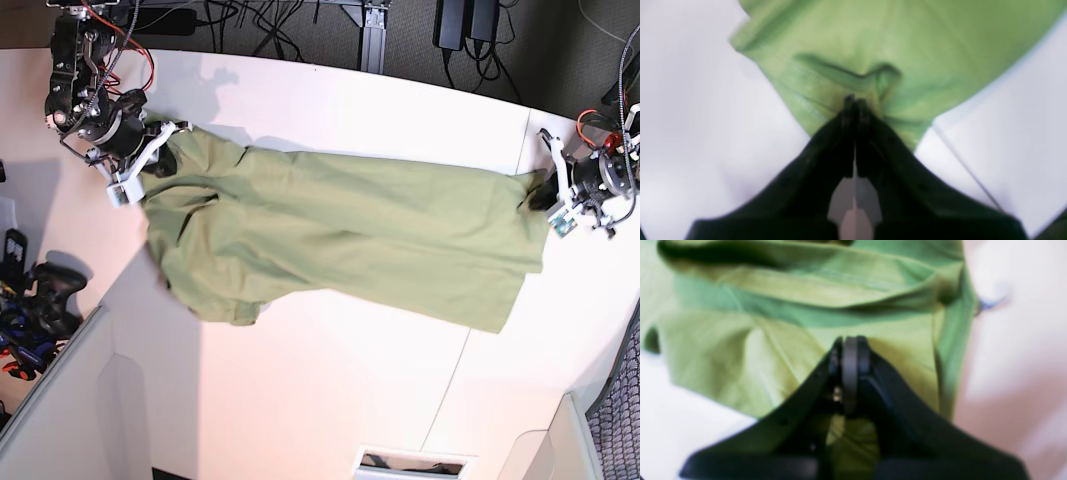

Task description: Layout the t-shirt on the table in an organized manner, then fold the t-shirt properly

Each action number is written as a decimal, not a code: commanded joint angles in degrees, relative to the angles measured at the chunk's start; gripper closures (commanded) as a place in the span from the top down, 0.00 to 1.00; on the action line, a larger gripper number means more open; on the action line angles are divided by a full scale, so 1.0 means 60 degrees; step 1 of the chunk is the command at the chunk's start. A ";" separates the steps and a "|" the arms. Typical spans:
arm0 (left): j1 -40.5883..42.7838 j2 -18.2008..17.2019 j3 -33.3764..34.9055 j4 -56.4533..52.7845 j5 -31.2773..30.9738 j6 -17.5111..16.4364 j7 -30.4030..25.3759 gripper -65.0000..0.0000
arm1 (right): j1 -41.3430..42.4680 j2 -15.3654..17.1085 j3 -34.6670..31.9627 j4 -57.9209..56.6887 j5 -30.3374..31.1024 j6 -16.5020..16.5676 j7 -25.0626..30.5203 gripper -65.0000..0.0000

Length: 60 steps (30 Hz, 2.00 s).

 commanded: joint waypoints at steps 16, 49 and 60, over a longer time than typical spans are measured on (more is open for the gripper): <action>0.0608 -0.0248 -0.0324 0.1661 -0.0091 0.0554 -0.0259 0.00 | -0.1453 0.0597 0.0393 0.1508 -0.0237 0.0018 -0.0270 0.00; 0.1162 0.1355 -0.0688 -0.0135 0.1049 0.0780 -0.0667 0.00 | -0.1432 0.0630 0.0393 0.1490 -0.0390 0.0018 -0.0204 0.00; 0.1515 0.1300 -0.1064 0.1133 0.1045 0.0790 -0.0535 0.00 | -0.1428 0.0652 0.0393 0.1497 -0.0353 0.0011 -0.0204 0.00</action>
